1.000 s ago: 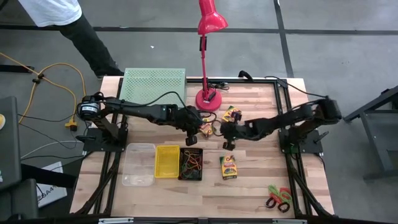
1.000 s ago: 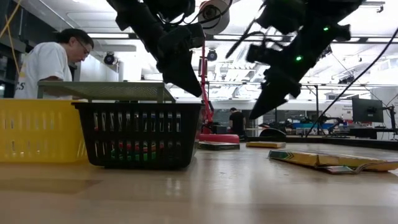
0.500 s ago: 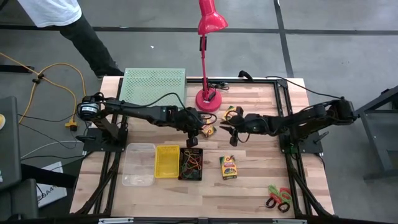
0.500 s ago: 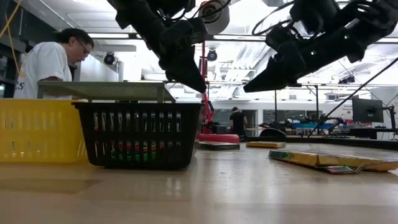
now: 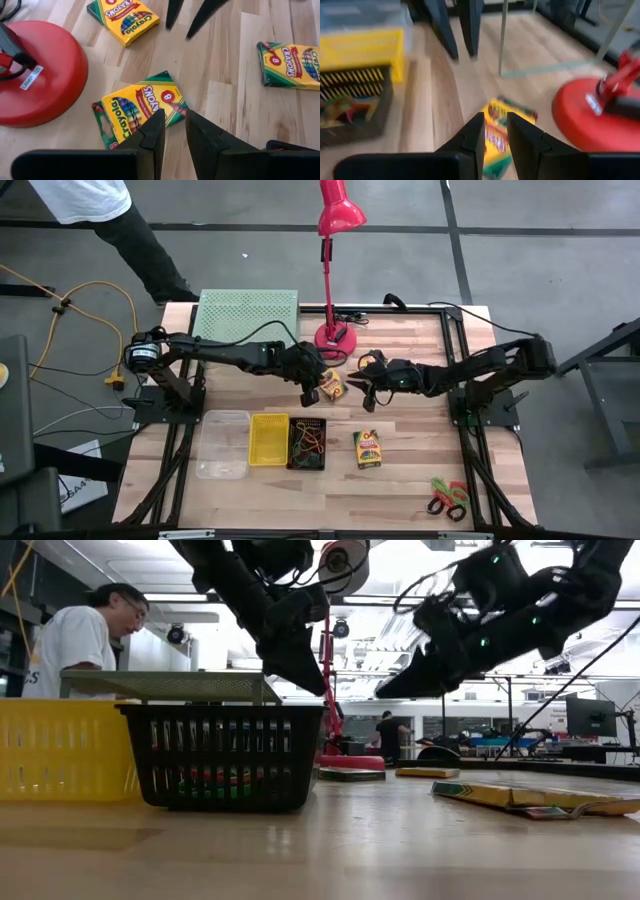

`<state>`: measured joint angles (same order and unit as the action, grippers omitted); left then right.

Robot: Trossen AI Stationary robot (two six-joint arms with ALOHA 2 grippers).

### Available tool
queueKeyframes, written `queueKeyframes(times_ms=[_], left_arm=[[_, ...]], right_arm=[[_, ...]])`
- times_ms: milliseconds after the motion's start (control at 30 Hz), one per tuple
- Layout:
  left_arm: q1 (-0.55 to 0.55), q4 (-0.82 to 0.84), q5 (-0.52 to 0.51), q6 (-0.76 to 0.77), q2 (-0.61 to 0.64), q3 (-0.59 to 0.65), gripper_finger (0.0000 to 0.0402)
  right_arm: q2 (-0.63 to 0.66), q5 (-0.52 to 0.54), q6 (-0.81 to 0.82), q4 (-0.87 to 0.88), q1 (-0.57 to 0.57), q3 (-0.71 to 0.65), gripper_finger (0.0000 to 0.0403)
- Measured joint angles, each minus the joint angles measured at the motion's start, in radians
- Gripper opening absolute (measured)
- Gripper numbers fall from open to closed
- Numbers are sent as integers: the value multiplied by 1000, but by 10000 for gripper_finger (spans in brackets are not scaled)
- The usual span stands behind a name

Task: Pick & Place Office Desk Supplies
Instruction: Put the crayon box into the transparent bin

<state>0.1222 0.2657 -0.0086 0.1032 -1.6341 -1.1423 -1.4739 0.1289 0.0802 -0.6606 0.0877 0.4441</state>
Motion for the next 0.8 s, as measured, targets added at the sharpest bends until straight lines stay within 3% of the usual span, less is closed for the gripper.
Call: queueKeyframes(times_ms=[333, 800], left_arm=[[1, 3, 0, 4, 0, 0, 71], [1, 1, 0, 24, 0, 1, 71]], right_arm=[[-69, 3, 55, -72, -33, -1, 70], [-71, 6, 49, -129, -46, 3, 70]])
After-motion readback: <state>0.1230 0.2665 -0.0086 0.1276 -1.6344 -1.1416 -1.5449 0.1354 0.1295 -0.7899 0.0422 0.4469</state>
